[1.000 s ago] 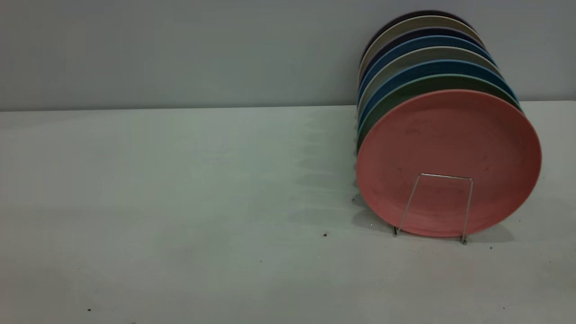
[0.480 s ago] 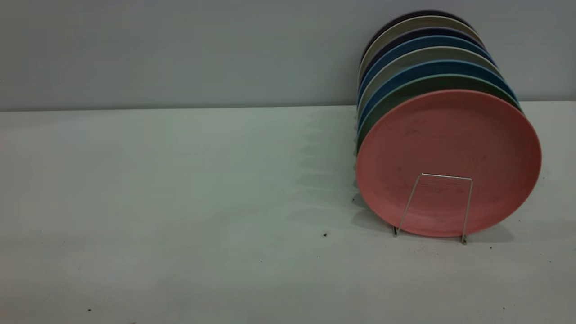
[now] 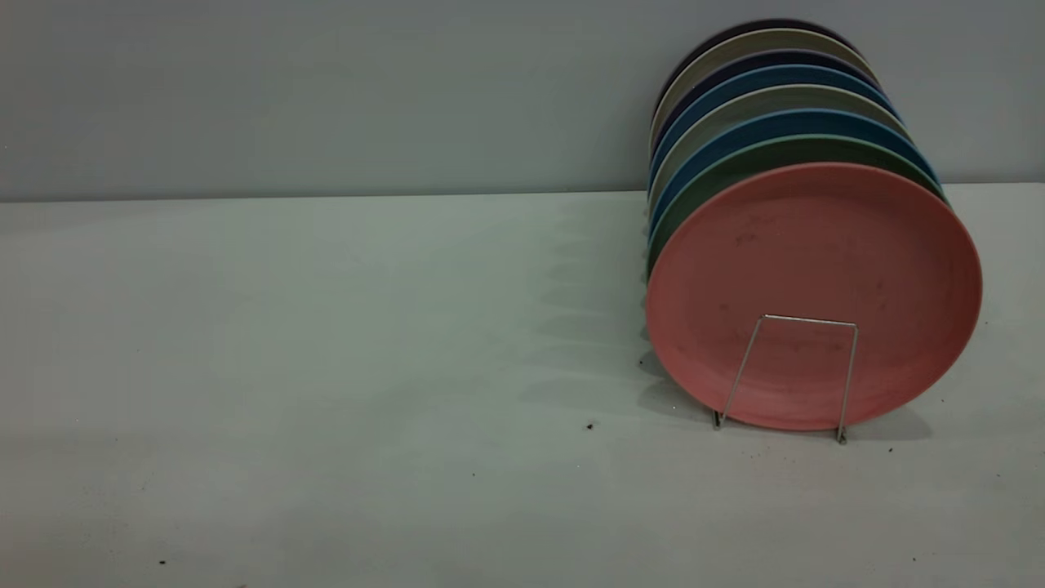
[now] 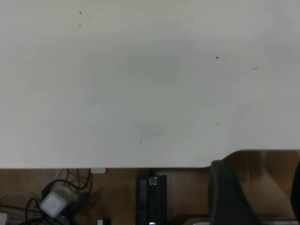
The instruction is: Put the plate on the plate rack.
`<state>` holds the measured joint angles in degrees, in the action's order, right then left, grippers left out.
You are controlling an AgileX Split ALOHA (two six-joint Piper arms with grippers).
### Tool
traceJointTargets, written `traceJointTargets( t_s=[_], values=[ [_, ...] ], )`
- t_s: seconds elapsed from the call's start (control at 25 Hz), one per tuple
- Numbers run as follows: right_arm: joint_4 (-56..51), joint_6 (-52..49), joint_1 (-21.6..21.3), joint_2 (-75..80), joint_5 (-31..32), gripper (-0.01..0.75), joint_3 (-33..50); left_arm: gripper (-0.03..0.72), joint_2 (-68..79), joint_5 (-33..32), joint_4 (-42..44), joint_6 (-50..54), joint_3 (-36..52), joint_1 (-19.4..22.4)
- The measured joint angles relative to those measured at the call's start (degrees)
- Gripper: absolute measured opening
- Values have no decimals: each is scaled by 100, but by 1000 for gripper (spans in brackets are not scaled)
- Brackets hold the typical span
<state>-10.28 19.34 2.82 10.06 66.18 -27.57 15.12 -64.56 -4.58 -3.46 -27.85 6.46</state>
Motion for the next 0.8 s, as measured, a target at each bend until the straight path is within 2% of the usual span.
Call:
traceJointTargets(
  t_s=[0.16, 0.44, 0.8],
  values=[
    [60, -100, 0, 0, -32, 357, 0, 370, -84, 6, 11, 0, 0, -13],
    [26, -493, 0, 0, -43, 357, 0, 370, -509, 6, 30, 0, 0, -489],
    [15, -589, 0, 0, -43, 357, 0, 370, -790, 0, 30, 5, 0, -526]
  ],
)
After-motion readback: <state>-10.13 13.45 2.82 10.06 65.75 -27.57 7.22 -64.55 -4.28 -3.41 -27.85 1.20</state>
